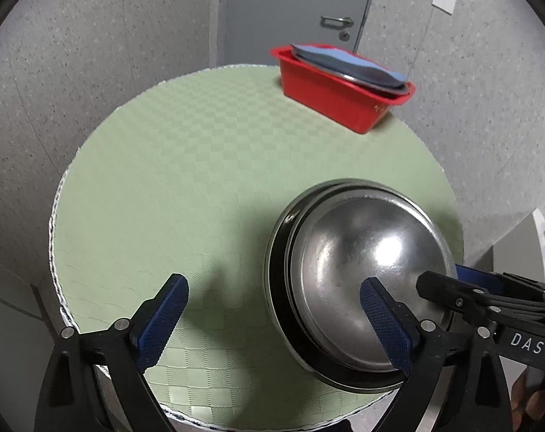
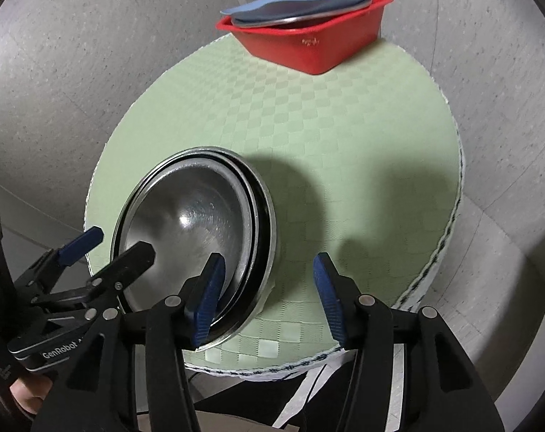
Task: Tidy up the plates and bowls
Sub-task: 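Grasp the rim of the stacked steel bowls with both grippers, then lift the bowl stack and lower it onto the blue plate in the red basin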
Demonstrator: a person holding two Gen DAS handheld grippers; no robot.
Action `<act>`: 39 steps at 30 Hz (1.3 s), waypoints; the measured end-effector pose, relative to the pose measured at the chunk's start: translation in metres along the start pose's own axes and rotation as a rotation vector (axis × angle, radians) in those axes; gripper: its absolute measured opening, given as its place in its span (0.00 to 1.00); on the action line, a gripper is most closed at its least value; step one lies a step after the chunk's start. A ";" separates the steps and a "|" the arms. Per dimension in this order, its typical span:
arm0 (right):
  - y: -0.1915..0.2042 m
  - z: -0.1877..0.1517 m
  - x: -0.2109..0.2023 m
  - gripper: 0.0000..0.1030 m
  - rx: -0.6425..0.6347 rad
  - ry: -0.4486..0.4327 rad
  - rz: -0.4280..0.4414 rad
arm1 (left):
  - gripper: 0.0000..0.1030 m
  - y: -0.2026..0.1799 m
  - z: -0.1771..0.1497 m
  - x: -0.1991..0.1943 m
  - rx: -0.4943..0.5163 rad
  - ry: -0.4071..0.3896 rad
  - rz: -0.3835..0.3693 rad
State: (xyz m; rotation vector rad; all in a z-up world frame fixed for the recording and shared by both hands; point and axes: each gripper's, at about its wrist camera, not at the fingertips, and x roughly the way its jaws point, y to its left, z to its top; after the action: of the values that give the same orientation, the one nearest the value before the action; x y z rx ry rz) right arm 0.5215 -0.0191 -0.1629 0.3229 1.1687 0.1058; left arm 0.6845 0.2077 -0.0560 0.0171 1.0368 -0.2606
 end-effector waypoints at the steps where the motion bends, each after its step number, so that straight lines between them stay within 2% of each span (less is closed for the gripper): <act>1: 0.000 0.000 0.002 0.51 0.003 0.004 0.005 | 0.92 0.001 0.002 0.003 0.000 0.008 -0.005; 7: -0.002 0.002 0.009 0.51 0.025 0.027 0.022 | 0.90 0.004 0.008 0.018 -0.005 0.032 -0.019; 10: -0.001 0.002 0.012 0.51 0.022 0.032 0.019 | 0.83 0.004 0.009 0.022 0.006 0.040 -0.030; 13: -0.001 0.001 0.015 0.51 0.031 0.047 0.040 | 0.74 0.000 0.010 0.030 0.025 0.062 -0.048; 15: 0.000 0.000 0.018 0.51 0.034 0.055 0.047 | 0.62 -0.001 0.011 0.034 0.039 0.073 -0.061; 20: 0.006 0.000 0.021 0.45 0.031 0.067 0.064 | 0.42 -0.001 0.016 0.042 0.063 0.094 -0.115; 29: 0.010 0.000 0.022 0.44 0.031 0.063 0.034 | 0.37 0.006 0.018 0.046 0.072 0.092 -0.145; 39: 0.014 0.008 0.019 0.43 0.037 0.042 0.006 | 0.35 0.004 0.026 0.039 0.109 0.055 -0.157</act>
State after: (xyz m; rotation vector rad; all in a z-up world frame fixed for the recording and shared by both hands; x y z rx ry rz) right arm 0.5370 -0.0030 -0.1726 0.3586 1.2126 0.0966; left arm 0.7261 0.2001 -0.0765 0.0416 1.0788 -0.4613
